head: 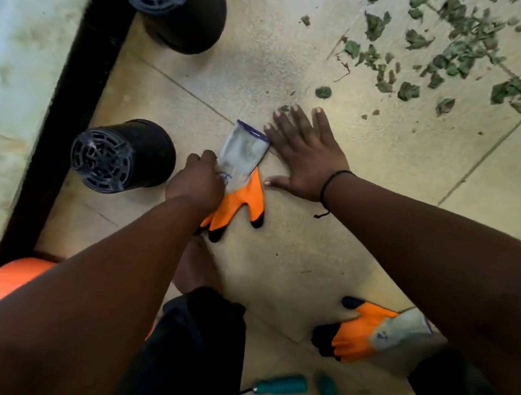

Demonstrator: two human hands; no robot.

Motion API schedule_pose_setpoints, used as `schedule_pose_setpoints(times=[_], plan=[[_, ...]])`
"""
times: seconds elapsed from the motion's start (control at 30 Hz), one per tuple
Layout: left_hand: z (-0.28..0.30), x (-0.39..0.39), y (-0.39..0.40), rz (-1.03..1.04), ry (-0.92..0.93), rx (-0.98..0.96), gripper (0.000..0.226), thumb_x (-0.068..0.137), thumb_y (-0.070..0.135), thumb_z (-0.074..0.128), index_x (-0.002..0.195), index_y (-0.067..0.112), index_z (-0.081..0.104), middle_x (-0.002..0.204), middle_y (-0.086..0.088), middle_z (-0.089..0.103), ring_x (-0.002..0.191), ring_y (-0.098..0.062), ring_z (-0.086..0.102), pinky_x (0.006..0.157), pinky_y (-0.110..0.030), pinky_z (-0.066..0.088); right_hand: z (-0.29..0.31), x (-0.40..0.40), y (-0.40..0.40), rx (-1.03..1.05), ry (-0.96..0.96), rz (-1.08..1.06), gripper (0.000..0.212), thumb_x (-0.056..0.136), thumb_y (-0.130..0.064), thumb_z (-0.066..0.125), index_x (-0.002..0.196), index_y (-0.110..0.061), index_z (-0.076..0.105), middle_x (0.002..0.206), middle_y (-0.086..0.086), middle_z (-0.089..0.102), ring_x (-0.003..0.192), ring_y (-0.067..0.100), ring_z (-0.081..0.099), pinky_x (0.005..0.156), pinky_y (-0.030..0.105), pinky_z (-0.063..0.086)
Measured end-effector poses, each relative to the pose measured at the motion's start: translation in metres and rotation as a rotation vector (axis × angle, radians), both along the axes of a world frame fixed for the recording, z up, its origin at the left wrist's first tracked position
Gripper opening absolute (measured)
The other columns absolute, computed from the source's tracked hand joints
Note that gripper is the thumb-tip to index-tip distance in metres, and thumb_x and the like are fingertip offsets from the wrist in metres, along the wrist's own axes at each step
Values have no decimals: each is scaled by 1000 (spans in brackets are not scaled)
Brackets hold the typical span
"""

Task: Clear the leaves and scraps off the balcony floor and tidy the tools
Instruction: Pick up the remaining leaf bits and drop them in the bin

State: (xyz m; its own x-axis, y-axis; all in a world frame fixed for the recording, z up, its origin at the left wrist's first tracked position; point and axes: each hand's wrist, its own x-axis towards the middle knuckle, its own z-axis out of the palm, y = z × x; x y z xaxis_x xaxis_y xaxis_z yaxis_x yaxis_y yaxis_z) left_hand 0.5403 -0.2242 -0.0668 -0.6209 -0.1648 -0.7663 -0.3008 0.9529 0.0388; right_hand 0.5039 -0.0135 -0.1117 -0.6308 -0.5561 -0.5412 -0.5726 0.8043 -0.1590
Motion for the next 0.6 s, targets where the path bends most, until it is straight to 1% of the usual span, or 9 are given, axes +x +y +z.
schedule_pose_setpoints(times=[0.07, 0.1, 0.2, 0.27, 0.33, 0.43, 0.47, 0.53, 0.6], plan=[[4, 3, -2, 85, 59, 25, 44, 94, 28, 56, 131, 12, 41, 130, -17, 41, 110, -41, 55, 82, -43, 44, 2, -15, -1, 64, 39, 7, 102, 79, -85, 19, 155, -21, -5, 163, 7, -6, 148, 33, -10, 111, 54, -18], [7, 3, -1, 123, 90, 38, 48, 93, 27, 58, 135, 13, 39, 133, -16, 39, 109, -40, 56, 82, -42, 45, 4, -24, 3, 115, 55, -60, 106, 77, -87, 17, 155, -19, -6, 163, 8, -6, 148, 34, -10, 110, 54, -20], [20, 4, 3, 202, 120, 77, 53, 94, 27, 58, 140, 17, 36, 139, -13, 34, 107, -36, 57, 76, -36, 41, 21, -44, 33, 305, 58, -451, 115, 72, -92, 8, 153, -12, -11, 161, 9, -14, 147, 35, -15, 110, 58, -18], [34, 6, 9, 317, 110, 182, 47, 95, 28, 56, 138, 17, 40, 137, -12, 36, 105, -34, 57, 77, -34, 39, 45, -46, 55, 371, 49, -579, 116, 73, -92, 5, 153, -10, -13, 161, 10, -17, 146, 36, -17, 111, 60, -14], [47, 10, 17, 445, 106, 291, 41, 94, 28, 58, 132, 16, 46, 127, -12, 45, 100, -28, 58, 76, -28, 38, 73, -40, 69, 363, 50, -538, 111, 77, -87, 4, 153, -9, -12, 161, 10, -16, 147, 35, -16, 114, 60, -9], [68, 10, 30, 612, 67, 390, 27, 94, 28, 60, 117, 15, 55, 92, -1, 59, 73, -10, 53, 56, -21, 36, 103, -23, 72, 360, 31, -335, 101, 82, -79, 0, 154, -10, -11, 161, 11, -15, 148, 33, -14, 116, 58, -7], [72, 8, 35, 676, 44, 430, 20, 95, 29, 59, 108, 15, 58, 84, 1, 60, 68, -9, 53, 53, -20, 37, 103, -18, 68, 349, 16, -289, 97, 84, -77, 0, 153, -11, -12, 161, 11, -16, 147, 34, -14, 116, 58, -8], [68, -5, 41, 862, 16, 509, 19, 96, 32, 57, 89, 14, 61, 80, -7, 64, 65, -16, 55, 57, -25, 40, 91, -13, 52, 266, -3, -196, 89, 89, -72, 5, 153, -13, -13, 161, 10, -16, 147, 34, -15, 115, 57, -11], [54, -19, 43, 1209, 3, 587, 22, 97, 30, 56, 83, 14, 60, 78, -8, 62, 60, -18, 50, 56, -27, 39, 63, -14, 26, 154, -39, -36, 81, 94, -66, 13, 154, -16, -7, 162, 10, -9, 148, 34, -10, 112, 56, -18]])
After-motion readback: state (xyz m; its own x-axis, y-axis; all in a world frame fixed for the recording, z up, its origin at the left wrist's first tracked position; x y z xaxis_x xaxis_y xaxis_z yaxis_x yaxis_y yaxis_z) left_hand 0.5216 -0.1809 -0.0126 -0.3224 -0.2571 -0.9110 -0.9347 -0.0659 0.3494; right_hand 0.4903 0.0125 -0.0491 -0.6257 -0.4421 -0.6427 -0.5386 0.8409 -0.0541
